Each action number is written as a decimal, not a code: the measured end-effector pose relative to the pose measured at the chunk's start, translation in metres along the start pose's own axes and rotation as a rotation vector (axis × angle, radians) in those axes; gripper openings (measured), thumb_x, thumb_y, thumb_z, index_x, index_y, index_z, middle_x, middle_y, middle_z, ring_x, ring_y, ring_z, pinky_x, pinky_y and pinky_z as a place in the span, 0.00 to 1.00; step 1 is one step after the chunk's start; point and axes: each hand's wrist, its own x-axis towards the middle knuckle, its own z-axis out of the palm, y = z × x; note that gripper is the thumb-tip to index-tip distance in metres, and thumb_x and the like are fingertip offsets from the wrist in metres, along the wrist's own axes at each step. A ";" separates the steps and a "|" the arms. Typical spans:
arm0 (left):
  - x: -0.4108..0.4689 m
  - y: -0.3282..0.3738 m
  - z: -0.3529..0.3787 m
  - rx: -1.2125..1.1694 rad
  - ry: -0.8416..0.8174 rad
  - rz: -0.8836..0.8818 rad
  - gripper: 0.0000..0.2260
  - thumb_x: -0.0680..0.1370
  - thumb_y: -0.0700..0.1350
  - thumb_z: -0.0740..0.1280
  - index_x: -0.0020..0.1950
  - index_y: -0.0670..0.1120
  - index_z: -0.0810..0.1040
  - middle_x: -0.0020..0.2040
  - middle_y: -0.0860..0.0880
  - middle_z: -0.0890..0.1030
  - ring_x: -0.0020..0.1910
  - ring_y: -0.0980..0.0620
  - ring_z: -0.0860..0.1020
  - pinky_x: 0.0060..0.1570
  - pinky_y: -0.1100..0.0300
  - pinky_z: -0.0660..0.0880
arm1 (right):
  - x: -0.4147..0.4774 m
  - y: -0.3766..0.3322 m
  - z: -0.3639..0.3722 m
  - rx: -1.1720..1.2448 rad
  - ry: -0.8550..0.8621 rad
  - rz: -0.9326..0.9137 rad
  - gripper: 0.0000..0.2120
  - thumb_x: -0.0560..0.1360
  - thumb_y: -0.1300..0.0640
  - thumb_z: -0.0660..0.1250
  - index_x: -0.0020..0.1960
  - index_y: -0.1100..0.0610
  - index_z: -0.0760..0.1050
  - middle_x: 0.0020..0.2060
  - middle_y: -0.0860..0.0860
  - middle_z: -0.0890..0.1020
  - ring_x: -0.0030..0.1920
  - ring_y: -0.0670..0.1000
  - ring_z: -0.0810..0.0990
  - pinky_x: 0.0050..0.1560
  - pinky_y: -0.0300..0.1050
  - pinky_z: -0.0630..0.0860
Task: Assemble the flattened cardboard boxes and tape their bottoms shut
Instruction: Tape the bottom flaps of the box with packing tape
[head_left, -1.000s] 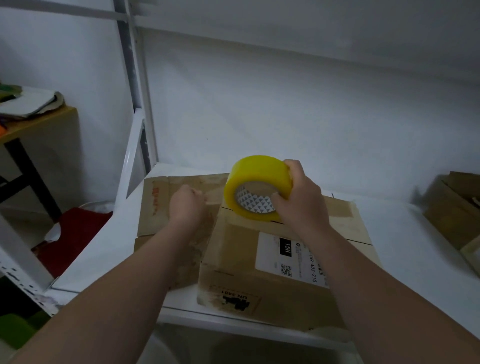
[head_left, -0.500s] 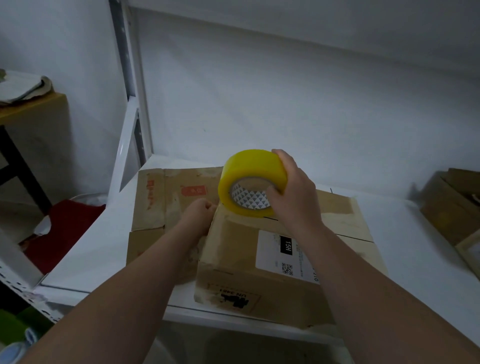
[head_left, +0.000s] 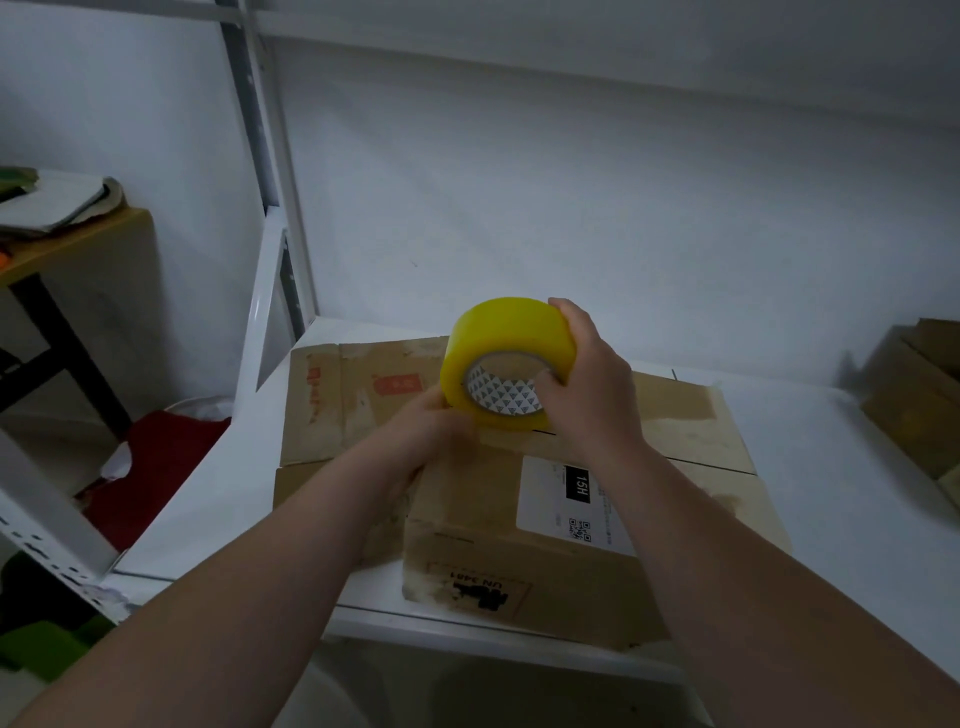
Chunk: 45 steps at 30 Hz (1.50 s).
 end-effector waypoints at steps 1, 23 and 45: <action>0.004 -0.005 -0.002 0.057 0.006 -0.025 0.16 0.74 0.34 0.67 0.57 0.52 0.77 0.52 0.46 0.81 0.51 0.46 0.79 0.50 0.51 0.77 | 0.000 0.000 0.000 0.007 0.003 0.005 0.32 0.72 0.61 0.65 0.72 0.43 0.60 0.53 0.51 0.77 0.48 0.54 0.77 0.46 0.50 0.76; 0.036 -0.001 -0.012 1.021 0.118 0.030 0.47 0.61 0.71 0.70 0.76 0.59 0.55 0.77 0.44 0.51 0.75 0.34 0.49 0.72 0.36 0.52 | -0.007 0.055 -0.101 -0.336 0.014 0.071 0.24 0.70 0.59 0.67 0.65 0.49 0.68 0.52 0.50 0.76 0.52 0.55 0.75 0.42 0.46 0.68; 0.040 0.047 0.067 1.492 -0.106 0.158 0.30 0.65 0.65 0.73 0.60 0.53 0.67 0.59 0.55 0.74 0.65 0.48 0.70 0.68 0.33 0.48 | -0.016 0.107 -0.163 -0.467 0.046 0.128 0.24 0.70 0.61 0.65 0.65 0.48 0.70 0.57 0.56 0.73 0.51 0.62 0.76 0.45 0.50 0.73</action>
